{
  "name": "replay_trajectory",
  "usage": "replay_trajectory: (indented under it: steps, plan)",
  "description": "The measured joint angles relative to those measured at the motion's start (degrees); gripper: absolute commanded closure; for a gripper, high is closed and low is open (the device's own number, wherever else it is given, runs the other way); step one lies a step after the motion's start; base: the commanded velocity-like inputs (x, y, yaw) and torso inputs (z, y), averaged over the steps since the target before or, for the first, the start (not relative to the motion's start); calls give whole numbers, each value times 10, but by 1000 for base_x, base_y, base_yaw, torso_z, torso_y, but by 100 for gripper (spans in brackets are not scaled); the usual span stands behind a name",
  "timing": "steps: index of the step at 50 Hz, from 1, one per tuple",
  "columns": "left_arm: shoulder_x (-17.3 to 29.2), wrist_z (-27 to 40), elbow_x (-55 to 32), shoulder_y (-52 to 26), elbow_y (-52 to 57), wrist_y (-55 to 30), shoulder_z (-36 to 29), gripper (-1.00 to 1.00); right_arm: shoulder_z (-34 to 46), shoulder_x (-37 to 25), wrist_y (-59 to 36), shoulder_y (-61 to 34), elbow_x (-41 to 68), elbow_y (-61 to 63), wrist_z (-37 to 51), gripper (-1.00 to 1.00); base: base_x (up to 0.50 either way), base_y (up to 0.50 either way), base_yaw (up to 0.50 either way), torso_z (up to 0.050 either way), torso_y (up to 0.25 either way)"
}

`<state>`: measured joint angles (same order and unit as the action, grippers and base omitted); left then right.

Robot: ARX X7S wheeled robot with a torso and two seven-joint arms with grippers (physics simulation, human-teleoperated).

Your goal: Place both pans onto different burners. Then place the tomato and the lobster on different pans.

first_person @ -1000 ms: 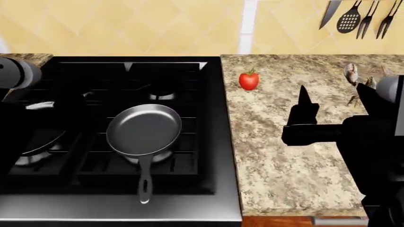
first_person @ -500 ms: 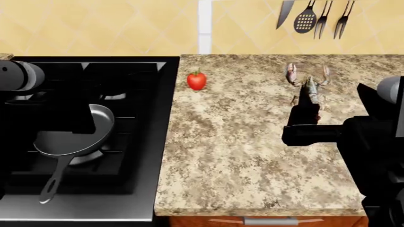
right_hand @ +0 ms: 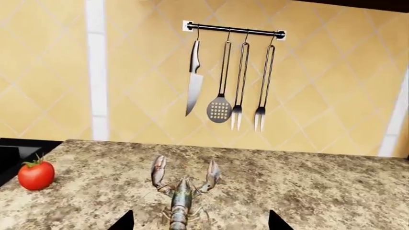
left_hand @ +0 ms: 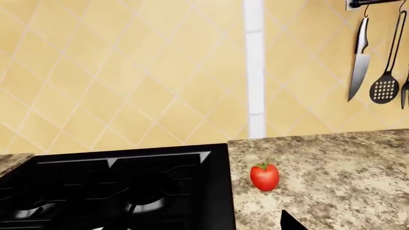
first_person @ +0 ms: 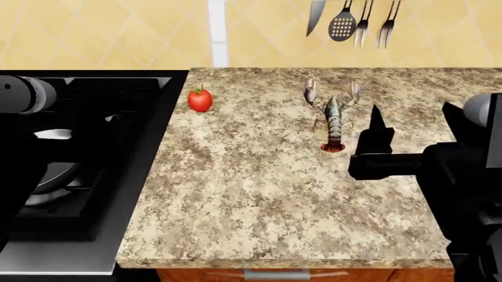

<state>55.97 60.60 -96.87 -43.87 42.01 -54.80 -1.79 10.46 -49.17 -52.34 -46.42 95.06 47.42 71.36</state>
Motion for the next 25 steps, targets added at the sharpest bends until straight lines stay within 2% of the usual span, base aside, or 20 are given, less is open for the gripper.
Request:
replay_trajectory:
  steps: [4,19,25]
  plan:
    - [0,-1,3,2,-1,1,1,-100,4,1,-2,-4,-2,-1,2,-100,121,0,0,0,0]
    - [-1,-6,10,8,0,4,1,-100,13,3,-7,-9,-4,-2,5,-100,442,0,0,0,1]
    - [-9,-12,19,1,-11,-1,-12,-100,20,5,-11,-11,-7,-5,5,-100,0,0,0,0,0]
